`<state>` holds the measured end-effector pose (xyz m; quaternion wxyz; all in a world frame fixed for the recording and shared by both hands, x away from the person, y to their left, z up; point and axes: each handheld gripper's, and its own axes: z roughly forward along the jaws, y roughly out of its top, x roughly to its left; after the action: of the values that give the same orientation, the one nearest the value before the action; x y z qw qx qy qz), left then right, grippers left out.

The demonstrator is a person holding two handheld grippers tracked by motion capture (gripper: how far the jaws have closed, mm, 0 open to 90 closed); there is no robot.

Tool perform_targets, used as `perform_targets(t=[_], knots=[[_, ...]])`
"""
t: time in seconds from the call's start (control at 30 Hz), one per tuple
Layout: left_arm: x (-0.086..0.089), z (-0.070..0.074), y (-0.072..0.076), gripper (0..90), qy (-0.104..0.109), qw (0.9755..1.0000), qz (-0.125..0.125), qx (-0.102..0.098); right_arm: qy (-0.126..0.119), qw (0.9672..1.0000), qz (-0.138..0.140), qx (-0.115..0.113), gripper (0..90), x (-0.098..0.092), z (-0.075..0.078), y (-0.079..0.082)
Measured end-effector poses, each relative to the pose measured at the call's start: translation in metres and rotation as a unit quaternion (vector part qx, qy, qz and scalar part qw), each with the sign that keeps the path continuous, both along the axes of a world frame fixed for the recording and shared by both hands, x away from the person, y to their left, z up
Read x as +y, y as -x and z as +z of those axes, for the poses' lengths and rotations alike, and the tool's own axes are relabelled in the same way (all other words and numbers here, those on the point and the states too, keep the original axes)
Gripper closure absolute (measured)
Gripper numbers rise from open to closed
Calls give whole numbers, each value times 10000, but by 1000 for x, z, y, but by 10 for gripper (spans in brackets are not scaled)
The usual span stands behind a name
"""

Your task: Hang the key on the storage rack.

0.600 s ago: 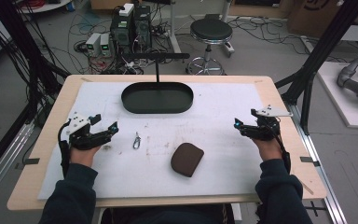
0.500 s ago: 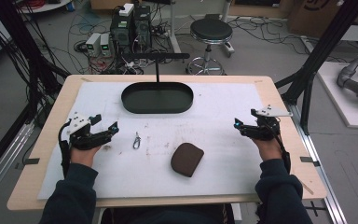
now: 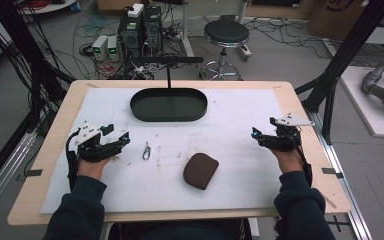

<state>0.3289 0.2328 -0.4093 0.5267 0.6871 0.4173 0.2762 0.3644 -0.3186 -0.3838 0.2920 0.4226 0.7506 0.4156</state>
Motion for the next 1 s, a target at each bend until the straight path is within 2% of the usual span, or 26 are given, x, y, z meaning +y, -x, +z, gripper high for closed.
perform_targets(t=[0.1,0.13,0.17,0.2,0.23,0.27,0.3,0.33,0.37,0.4,0.43,0.47,0.5,0.57,0.6,0.7,0.73,0.77,0.8,0.83,0.87,1.0], knots=[[-4,0,1,393,-16,9999,-122,43,20,10000,5,-17,231,1,0,1],[-9,-1,2,415,-115,9996,-236,125,37,10000,16,-32,232,2,1,2],[-9,-1,2,448,-115,9996,-236,125,37,10000,16,-32,232,2,1,2],[-15,-4,3,487,-191,9986,-423,249,58,10000,43,-30,233,4,1,3],[-15,-4,3,511,-191,9986,-423,249,58,10000,43,-30,233,4,1,3],[-19,-8,1,530,-244,9973,-558,409,92,9999,68,-50,233,6,1,2],[-19,-8,1,553,-244,9973,-558,409,92,9999,68,-50,233,6,1,2],[-22,-12,-1,573,-265,9956,-668,604,97,9999,72,-49,233,8,1,2],[-22,-12,-1,592,-265,9956,-668,604,97,9999,72,-49,233,8,1,2],[-27,-16,-3,601,-281,9935,-747,806,103,9999,80,-18,233,9,0,1],[-27,-16,-3,611,-281,9935,-747,806,103,9999,80,-18,233,9,0,1],[-33,-19,-6,624,-243,9919,-806,953,119,9999,75,7,233,9,-1,0],[-37,-20,-7,628,-235,9913,-822,1001,120,9999,74,22,233,9,-2,0],[-41,-21,-9,633,-267,9907,-828,1043,122,9999,73,43,233,9,-2,0],[-52,-24,-11,618,-387,9907,-725,1088,121,9999,65,48,233,9,-2,0],[-63,-26,-14,545,-460,9909,-581,1125,127,9999,59,18,233,8,-2,0],[-72,-27,-16,520,-624,9905,-468,1131,131,9999,52,21,234,8,-2,1],[-72,-27,-16,502,-624,9905,-468,1131,129,9999,49,32,234,8,-2,1],[-78,-30,-18,496,-861,9887,-343,1180,126,9999,51,29,235,8,-2,1],[-78,-30,-18,496,-861,9887,-343,1180,130,9999,54,22,235,8,-2,1],[-78,-32,-20,510,-939,9865,-355,1292,131,9999,55,27,236,8,-2,1],[-73,-32,-20,653,-975,9844,-334,1424,124,9999,35,38,236,6,-3,1]])
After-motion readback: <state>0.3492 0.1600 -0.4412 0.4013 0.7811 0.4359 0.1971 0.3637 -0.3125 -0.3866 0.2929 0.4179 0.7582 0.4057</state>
